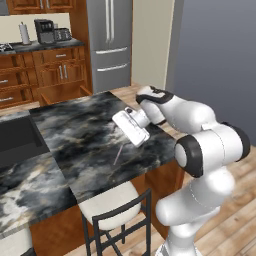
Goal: Take a straw from the drawer in front and place it inside the glass cup on the dining counter.
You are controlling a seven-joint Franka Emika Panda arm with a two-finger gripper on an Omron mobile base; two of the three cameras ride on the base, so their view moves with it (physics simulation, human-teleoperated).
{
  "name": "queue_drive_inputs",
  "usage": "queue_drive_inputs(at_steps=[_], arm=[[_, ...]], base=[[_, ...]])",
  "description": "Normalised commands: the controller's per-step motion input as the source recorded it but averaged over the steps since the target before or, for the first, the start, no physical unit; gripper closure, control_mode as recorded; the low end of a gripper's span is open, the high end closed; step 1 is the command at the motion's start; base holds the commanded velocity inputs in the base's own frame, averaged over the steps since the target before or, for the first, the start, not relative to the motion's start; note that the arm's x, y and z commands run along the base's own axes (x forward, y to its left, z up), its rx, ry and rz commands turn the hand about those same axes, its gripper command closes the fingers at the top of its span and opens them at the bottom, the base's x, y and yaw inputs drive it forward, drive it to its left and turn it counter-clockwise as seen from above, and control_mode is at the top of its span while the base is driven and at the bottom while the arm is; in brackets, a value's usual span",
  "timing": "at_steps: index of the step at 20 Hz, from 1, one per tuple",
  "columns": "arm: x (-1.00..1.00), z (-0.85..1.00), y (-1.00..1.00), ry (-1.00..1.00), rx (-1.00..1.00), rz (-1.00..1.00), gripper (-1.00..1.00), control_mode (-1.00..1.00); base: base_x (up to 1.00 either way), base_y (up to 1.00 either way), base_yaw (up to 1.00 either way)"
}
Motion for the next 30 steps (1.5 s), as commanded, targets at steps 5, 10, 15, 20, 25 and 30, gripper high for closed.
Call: queue_drive_inputs(at_steps=[5, 10, 15, 20, 25, 30], arm=[[-0.05, 0.18, 0.00, -0.24, -0.23, 0.00, -1.00, -1.00], [-0.11, 0.16, 0.00, -0.24, -0.26, 0.00, -1.00, -1.00], [-0.33, 0.18, 0.00, -0.26, -0.27, 0.00, -1.00, -1.00], [-0.63, 0.17, 0.02, -0.22, -0.26, 0.00, -1.00, -1.00], [-0.74, 0.23, 0.01, -0.16, -0.23, 0.00, -1.00, -1.00], [-0.71, 0.25, 0.00, -0.08, -0.17, 0.02, -1.00, -1.00]], base=[[0.00, 0.00, 0.00], [0.00, 0.00, 0.00], [0.00, 0.00, 0.00], [0.00, 0.00, 0.00], [0.00, 0.00, 0.00], [0.00, 0.00, 0.00]])
